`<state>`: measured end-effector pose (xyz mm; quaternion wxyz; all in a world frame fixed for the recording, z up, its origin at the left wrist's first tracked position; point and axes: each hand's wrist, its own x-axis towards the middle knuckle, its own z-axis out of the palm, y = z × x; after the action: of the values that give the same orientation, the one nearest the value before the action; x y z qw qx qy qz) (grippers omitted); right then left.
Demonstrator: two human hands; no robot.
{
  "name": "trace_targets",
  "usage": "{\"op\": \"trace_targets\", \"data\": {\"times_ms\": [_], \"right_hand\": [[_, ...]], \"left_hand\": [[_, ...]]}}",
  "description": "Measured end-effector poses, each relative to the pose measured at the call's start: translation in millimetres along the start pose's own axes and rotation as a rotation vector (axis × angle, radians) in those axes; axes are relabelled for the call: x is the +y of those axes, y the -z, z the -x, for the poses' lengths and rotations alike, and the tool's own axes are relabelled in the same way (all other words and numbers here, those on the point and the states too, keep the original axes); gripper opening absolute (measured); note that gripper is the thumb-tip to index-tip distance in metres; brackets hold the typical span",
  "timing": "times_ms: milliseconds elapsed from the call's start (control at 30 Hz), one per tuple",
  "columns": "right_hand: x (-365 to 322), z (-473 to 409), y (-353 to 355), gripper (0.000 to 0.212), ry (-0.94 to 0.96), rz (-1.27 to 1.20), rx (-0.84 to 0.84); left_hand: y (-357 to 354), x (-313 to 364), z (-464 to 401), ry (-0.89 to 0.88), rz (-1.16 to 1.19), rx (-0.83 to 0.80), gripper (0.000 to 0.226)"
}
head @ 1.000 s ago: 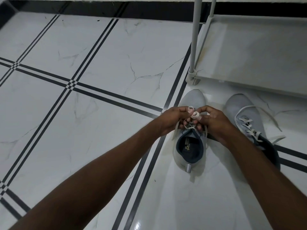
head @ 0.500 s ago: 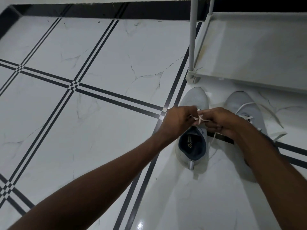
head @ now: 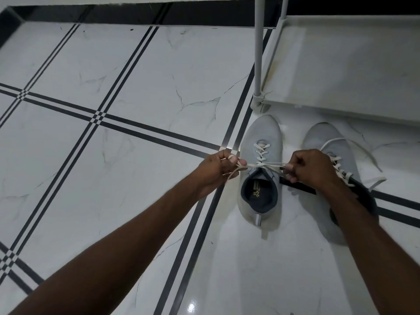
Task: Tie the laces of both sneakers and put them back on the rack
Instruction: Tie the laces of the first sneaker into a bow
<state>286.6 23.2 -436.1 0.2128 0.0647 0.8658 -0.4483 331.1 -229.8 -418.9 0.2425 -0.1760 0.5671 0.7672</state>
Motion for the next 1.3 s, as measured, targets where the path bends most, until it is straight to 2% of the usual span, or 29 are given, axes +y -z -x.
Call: {"op": "trace_targets", "data": {"times_ms": [133, 300, 467, 600, 700, 767, 833, 867, 933, 1000, 1067, 1200, 1300], "right_hand": [[2, 6, -4, 0.020, -0.051, 0.054, 0.048], [19, 9, -13, 0.012, -0.042, 0.189, 0.129], [7, 24, -17, 0.026, -0.106, 0.293, 0.168], [3, 29, -20, 0.028, -0.111, 0.311, 0.162], [-2, 39, -30, 0.005, -0.018, 0.398, 0.199], [-3, 46, -44, 0.030, 0.131, 0.435, 0.299], [-7, 51, -56, 0.053, 0.290, 0.396, 0.344], [-11, 52, -59, 0.056, 0.345, 0.404, 0.325], [-13, 46, -62, 0.044, 0.386, 0.454, 0.257], [-12, 36, -61, 0.021, 0.385, 0.508, 0.220], [-12, 29, -58, 0.015, 0.401, 0.506, 0.189], [-18, 29, -56, 0.009, 0.412, 0.407, 0.097], [-16, 30, -56, 0.011, 0.436, 0.384, 0.040]], "left_hand": [[2, -9, 1, 0.041, -0.105, 0.078, 0.019], [-5, -9, -2, 0.007, -0.191, 0.301, 0.025], [-11, -6, -6, 0.038, -0.196, 0.413, 0.025], [-6, 0, -9, 0.044, -0.182, 0.369, 0.024], [-7, 6, -11, 0.041, -0.219, 0.266, 0.013], [-14, 8, -13, -0.001, -0.264, 0.235, 0.013], [-22, 13, -15, -0.098, -0.453, 0.215, 0.021], [-25, 16, -16, -0.163, -0.637, 0.193, 0.026], [-30, 19, -17, -0.253, -1.072, 0.095, 0.032], [-36, 10, -16, -0.273, -1.354, 0.049, 0.036], [-39, -1, -14, -0.311, -1.452, 0.088, 0.038], [-36, -7, -11, -0.433, -1.458, 0.138, 0.031], [-35, -7, -13, -0.421, -1.430, 0.152, 0.030]]}}
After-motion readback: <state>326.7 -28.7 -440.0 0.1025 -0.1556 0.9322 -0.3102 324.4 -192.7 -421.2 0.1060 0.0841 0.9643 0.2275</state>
